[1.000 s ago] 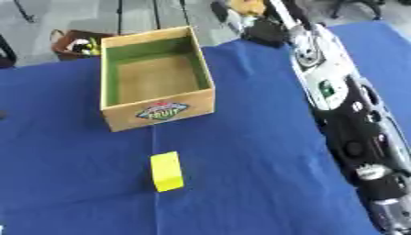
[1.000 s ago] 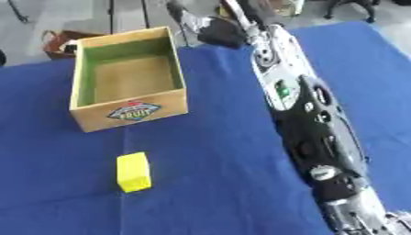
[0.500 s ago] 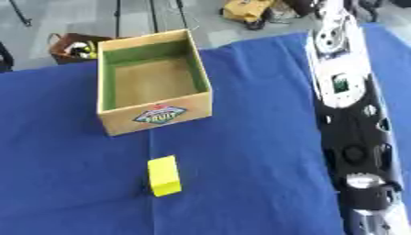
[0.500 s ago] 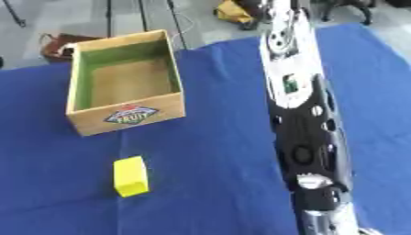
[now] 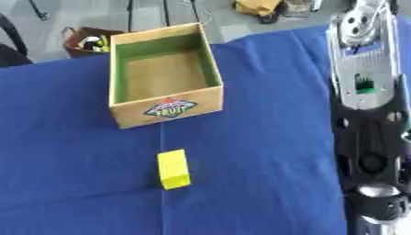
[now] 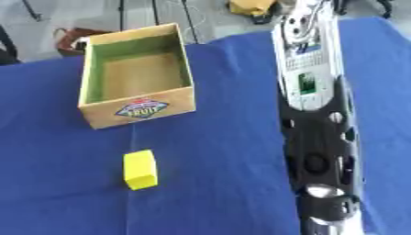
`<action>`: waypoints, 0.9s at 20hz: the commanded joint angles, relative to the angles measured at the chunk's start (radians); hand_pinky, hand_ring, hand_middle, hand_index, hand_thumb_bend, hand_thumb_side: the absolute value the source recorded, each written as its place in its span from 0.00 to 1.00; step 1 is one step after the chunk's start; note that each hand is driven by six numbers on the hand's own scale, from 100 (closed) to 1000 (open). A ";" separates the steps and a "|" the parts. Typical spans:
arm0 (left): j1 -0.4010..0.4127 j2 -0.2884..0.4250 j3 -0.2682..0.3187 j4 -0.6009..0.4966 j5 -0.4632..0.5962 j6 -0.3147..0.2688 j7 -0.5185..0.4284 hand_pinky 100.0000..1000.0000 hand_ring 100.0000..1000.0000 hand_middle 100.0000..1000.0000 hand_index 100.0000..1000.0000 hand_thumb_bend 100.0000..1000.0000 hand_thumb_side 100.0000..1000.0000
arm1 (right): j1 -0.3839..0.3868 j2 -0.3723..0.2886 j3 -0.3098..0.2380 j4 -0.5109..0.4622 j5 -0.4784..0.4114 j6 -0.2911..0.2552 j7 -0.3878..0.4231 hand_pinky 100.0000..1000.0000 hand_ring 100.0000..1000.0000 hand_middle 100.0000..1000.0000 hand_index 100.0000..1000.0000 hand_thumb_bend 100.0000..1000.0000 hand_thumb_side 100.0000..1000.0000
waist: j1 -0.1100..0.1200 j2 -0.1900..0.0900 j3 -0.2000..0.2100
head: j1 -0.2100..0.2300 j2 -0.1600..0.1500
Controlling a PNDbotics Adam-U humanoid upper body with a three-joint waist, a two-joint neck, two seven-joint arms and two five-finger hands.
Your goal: Pick up objects on the table and place them in the box.
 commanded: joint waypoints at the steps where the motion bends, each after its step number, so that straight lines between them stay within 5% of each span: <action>1: -0.043 0.099 -0.058 -0.015 -0.051 0.043 -0.047 0.36 0.62 0.64 0.91 0.00 0.92 | -0.007 -0.012 0.038 -0.041 0.022 0.047 -0.038 0.75 0.81 0.66 0.75 0.11 0.61 | -0.001 -0.027 0.007 | -0.004 0.033; 11: -0.136 0.327 -0.218 0.012 -0.211 0.197 -0.207 0.39 0.66 0.69 0.94 0.00 0.91 | -0.002 -0.001 0.074 -0.095 0.072 0.127 -0.026 0.75 0.81 0.65 0.75 0.12 0.61 | -0.004 -0.028 -0.002 | 0.078 0.088; 18: -0.164 0.371 -0.275 0.046 -0.328 0.194 -0.324 0.47 0.71 0.72 0.95 0.00 0.91 | -0.012 -0.023 0.073 -0.082 0.069 0.138 -0.024 0.75 0.81 0.65 0.75 0.13 0.63 | -0.002 -0.024 -0.009 | 0.093 0.096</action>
